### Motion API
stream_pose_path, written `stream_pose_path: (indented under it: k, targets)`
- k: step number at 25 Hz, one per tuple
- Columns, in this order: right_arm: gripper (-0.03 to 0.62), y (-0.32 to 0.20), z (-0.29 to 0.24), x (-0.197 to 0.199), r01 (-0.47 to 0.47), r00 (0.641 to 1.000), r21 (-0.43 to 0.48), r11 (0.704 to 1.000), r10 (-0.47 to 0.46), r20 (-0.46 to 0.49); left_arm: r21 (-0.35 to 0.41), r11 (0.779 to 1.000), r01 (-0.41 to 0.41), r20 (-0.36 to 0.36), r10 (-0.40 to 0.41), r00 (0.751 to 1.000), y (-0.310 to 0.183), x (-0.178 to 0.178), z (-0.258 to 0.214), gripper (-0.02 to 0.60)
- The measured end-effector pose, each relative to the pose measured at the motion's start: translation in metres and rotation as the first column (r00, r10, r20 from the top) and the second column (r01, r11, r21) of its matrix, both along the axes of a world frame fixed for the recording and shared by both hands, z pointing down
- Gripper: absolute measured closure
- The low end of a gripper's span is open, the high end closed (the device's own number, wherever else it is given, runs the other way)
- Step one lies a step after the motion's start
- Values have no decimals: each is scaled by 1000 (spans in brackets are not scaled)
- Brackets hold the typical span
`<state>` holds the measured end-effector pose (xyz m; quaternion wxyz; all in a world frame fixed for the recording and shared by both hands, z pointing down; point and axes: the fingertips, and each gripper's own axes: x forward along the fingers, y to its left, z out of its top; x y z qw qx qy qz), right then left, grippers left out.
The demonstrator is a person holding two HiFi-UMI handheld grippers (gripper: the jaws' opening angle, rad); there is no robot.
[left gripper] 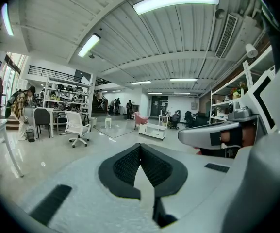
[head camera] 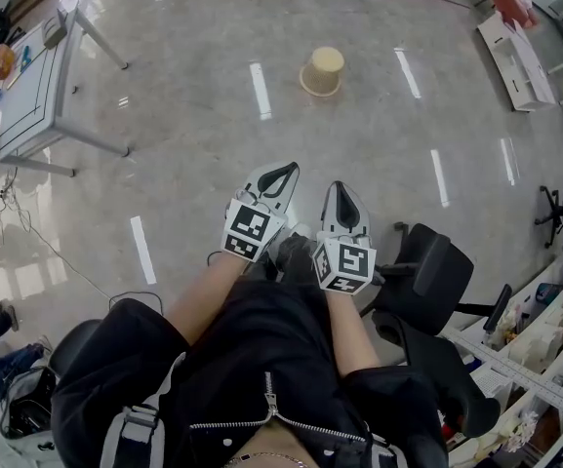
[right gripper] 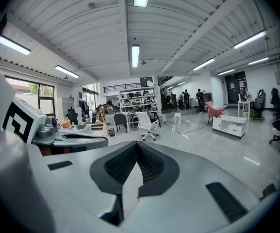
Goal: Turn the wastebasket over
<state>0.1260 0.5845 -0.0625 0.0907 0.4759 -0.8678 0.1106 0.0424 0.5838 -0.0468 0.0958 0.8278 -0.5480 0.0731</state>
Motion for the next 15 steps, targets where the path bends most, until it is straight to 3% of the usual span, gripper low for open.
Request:
stream_pose_path:
  k: [7,15]
  targets:
    - [585,-45,13,-1,0,1000,-37,999,0,1,-13,1000,9,-2,-9,1000,-46,-6,5,578]
    - [585,-153,19,2,38,999,-60,997,-37,14,-41,999,25,21,-24,999,-150,0,12,578]
